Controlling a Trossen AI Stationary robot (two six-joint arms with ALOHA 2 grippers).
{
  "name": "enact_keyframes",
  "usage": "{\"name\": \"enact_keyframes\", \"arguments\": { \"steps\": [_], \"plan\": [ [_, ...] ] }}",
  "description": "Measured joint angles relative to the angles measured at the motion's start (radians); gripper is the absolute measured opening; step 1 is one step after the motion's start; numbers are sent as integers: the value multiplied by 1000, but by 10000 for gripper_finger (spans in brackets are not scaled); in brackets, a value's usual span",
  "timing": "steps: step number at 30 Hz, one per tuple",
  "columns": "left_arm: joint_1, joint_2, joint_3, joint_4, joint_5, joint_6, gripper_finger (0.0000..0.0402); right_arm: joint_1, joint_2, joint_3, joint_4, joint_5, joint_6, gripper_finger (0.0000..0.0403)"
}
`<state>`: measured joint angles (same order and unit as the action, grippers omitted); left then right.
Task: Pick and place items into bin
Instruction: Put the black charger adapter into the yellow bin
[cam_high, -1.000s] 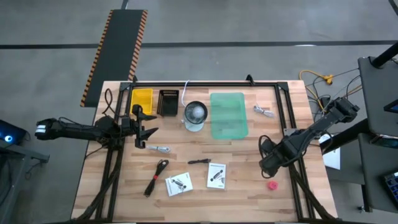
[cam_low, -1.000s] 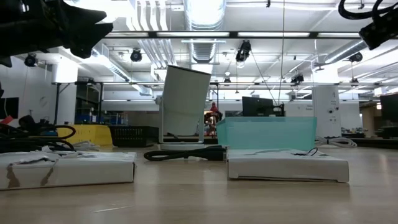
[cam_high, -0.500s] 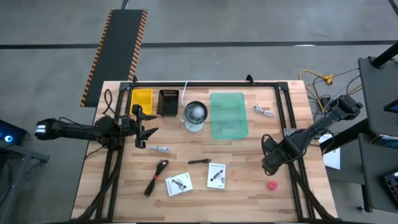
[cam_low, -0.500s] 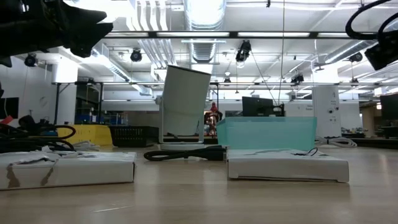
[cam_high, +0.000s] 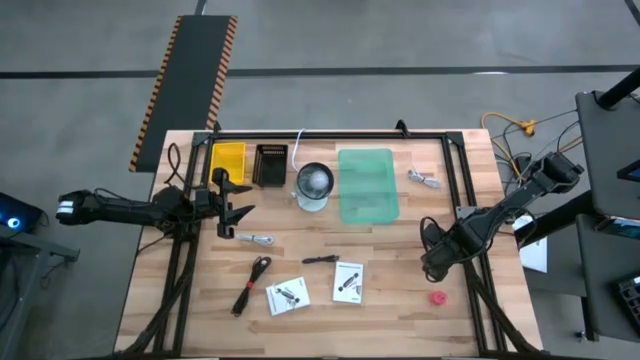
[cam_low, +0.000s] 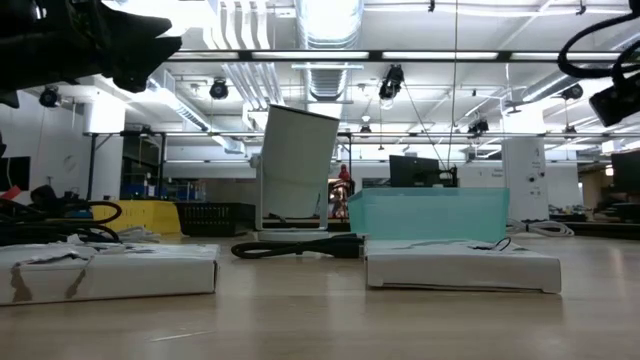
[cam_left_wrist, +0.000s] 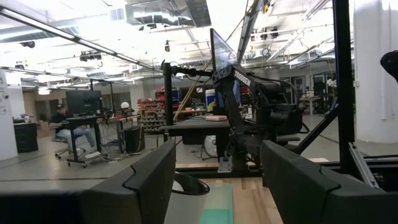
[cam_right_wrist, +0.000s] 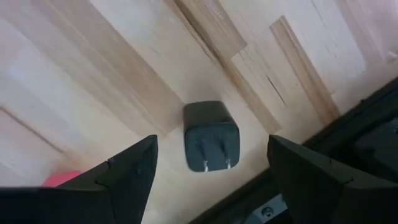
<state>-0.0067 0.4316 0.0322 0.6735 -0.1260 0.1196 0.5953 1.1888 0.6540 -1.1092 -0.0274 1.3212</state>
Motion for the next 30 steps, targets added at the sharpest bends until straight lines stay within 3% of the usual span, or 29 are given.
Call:
{"name": "enact_keyframes", "arguments": {
  "steps": [30],
  "plan": [
    [0,0,0,0,0,0,219,0,0,-108,135,-53,-41,263]
  ]
}}
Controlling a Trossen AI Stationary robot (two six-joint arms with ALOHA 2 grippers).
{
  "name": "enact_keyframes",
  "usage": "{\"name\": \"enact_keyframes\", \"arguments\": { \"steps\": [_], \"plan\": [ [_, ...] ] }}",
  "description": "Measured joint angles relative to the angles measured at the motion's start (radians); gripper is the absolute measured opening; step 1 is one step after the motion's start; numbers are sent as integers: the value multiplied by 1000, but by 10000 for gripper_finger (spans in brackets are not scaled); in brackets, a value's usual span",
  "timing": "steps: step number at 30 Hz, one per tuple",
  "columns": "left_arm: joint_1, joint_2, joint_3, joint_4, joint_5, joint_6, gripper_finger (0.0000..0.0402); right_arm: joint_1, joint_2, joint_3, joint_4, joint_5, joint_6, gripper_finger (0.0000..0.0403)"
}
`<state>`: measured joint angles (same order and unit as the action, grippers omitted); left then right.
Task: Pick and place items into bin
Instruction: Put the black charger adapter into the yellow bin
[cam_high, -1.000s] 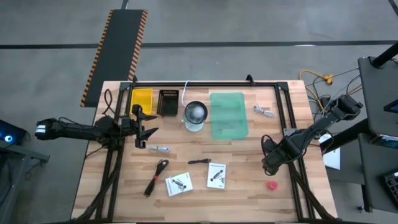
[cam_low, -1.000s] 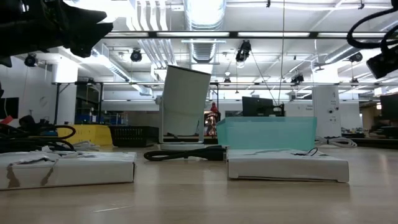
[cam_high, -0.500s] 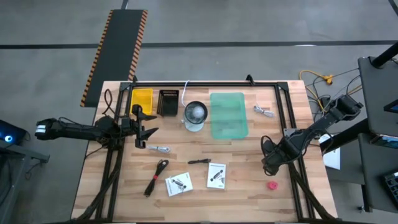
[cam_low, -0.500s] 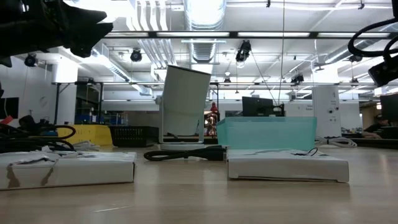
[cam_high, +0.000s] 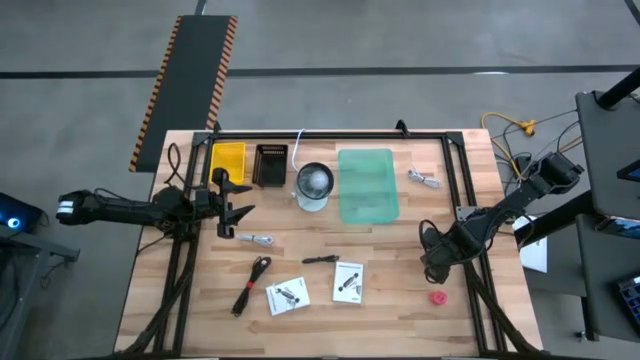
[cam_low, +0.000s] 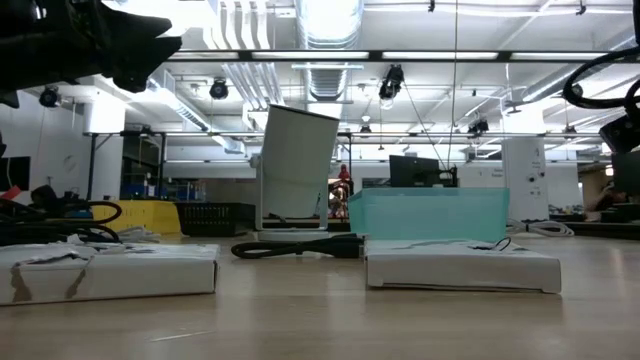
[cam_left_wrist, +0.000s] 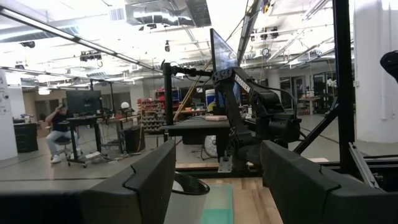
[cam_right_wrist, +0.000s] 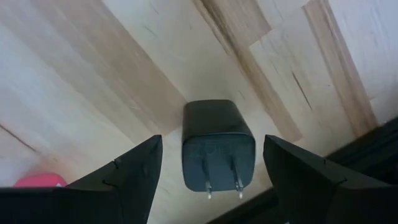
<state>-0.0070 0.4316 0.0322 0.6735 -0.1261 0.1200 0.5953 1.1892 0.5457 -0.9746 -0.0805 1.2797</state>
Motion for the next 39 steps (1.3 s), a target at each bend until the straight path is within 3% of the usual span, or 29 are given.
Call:
{"name": "enact_keyframes", "arguments": {
  "steps": [28,39],
  "plan": [
    [0,0,0,0,0,0,219,0,0,0,14,1,-1,214],
    [0,0,0,0,0,0,219,0,0,0,13,2,-17,167]
  ]
}}
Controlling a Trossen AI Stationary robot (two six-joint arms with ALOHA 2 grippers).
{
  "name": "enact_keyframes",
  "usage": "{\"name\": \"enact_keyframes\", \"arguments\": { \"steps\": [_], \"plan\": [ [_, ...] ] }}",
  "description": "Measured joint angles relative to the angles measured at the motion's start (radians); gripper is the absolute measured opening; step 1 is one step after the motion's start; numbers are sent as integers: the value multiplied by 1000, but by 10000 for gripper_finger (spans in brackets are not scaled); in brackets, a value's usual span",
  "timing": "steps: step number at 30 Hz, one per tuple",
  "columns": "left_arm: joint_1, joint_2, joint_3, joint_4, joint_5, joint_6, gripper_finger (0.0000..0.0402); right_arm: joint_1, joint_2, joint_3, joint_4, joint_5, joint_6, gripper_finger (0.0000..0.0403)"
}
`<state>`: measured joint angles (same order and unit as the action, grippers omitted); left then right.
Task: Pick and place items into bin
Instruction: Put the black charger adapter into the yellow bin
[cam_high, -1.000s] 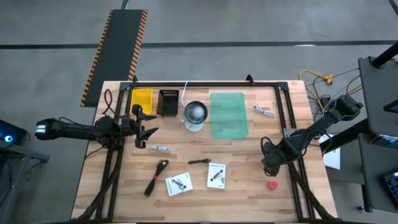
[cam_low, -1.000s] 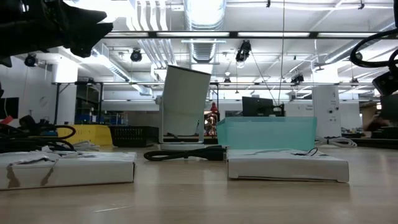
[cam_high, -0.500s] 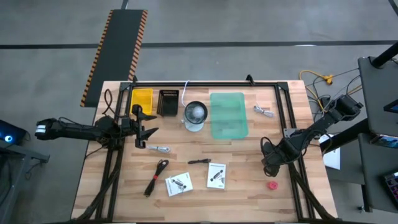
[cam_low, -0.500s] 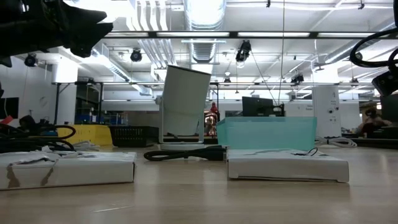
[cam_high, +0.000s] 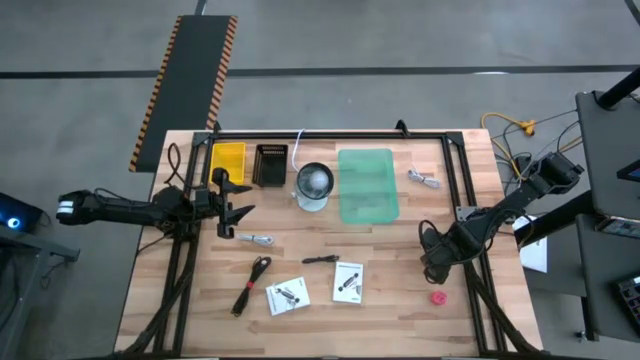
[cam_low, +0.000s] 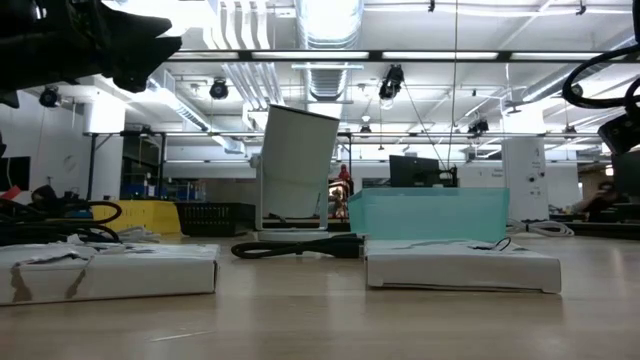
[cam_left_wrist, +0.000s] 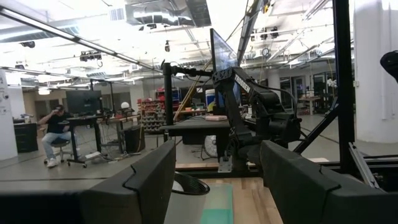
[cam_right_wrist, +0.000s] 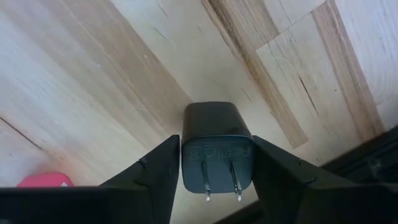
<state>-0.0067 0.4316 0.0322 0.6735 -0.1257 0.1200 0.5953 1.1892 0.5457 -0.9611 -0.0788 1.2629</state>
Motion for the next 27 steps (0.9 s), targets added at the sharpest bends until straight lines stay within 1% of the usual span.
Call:
{"name": "enact_keyframes", "arguments": {
  "steps": [3,6,13,18,27],
  "plan": [
    [0,0,0,0,0,0,219,0,0,0,0,0,-7,151],
    [0,0,0,0,0,0,219,0,-1,0,0,0,-7,143],
    [0,0,0,0,0,0,219,0,0,0,3,0,-10,157],
    [0,0,0,0,0,0,219,0,-1,0,3,0,-10,137],
    [0,0,0,0,0,0,219,0,-1,0,8,-4,-9,137]
  ]
}}
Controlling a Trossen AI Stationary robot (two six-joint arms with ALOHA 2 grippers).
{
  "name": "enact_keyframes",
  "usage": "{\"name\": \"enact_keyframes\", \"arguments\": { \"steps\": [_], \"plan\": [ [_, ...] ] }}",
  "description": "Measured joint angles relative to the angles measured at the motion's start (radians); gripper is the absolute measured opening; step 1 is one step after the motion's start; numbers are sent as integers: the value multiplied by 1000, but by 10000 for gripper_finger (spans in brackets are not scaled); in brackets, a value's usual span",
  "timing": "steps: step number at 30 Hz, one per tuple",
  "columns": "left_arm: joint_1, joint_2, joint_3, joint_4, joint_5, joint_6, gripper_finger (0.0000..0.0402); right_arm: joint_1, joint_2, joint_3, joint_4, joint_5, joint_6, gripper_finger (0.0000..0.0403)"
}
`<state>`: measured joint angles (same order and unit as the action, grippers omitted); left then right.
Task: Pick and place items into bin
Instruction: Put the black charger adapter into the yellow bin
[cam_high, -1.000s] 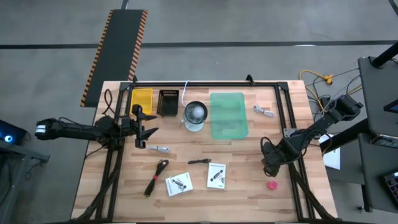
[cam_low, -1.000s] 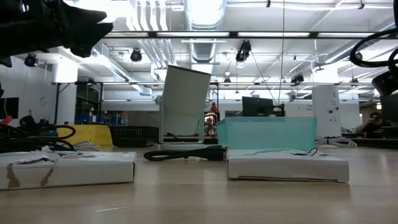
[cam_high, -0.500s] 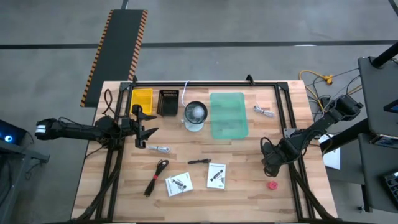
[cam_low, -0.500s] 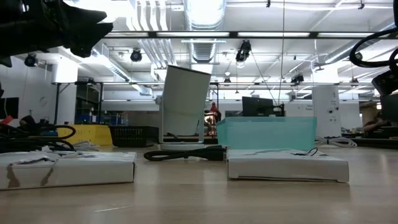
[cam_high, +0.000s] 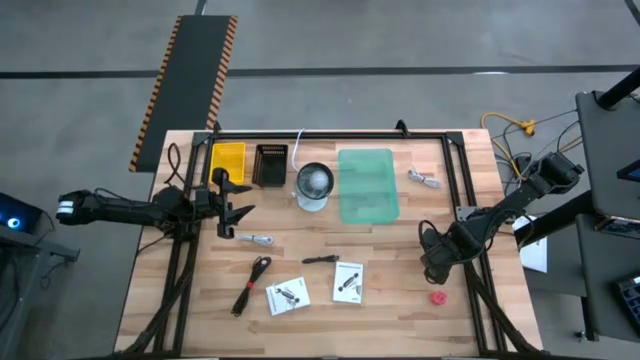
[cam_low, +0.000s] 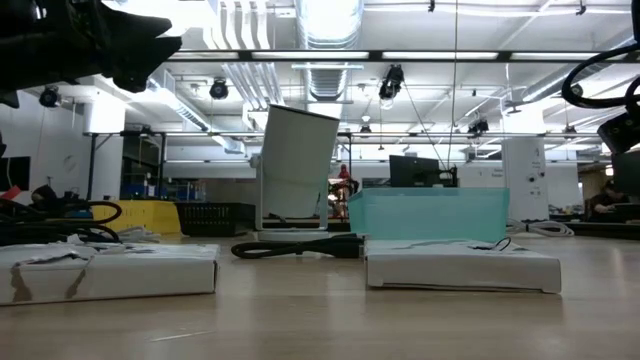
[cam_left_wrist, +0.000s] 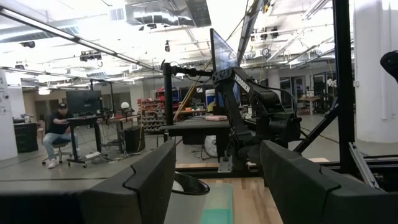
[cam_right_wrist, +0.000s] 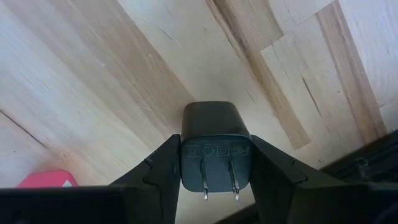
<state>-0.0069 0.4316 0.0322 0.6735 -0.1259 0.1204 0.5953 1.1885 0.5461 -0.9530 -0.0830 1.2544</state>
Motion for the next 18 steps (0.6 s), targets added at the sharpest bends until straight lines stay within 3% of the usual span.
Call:
{"name": "enact_keyframes", "arguments": {
  "steps": [10,18],
  "plan": [
    [0,0,0,0,0,0,219,0,-4,6,70,15,-49,137],
    [0,0,0,0,0,0,219,0,-8,66,87,139,-141,137]
  ]
}}
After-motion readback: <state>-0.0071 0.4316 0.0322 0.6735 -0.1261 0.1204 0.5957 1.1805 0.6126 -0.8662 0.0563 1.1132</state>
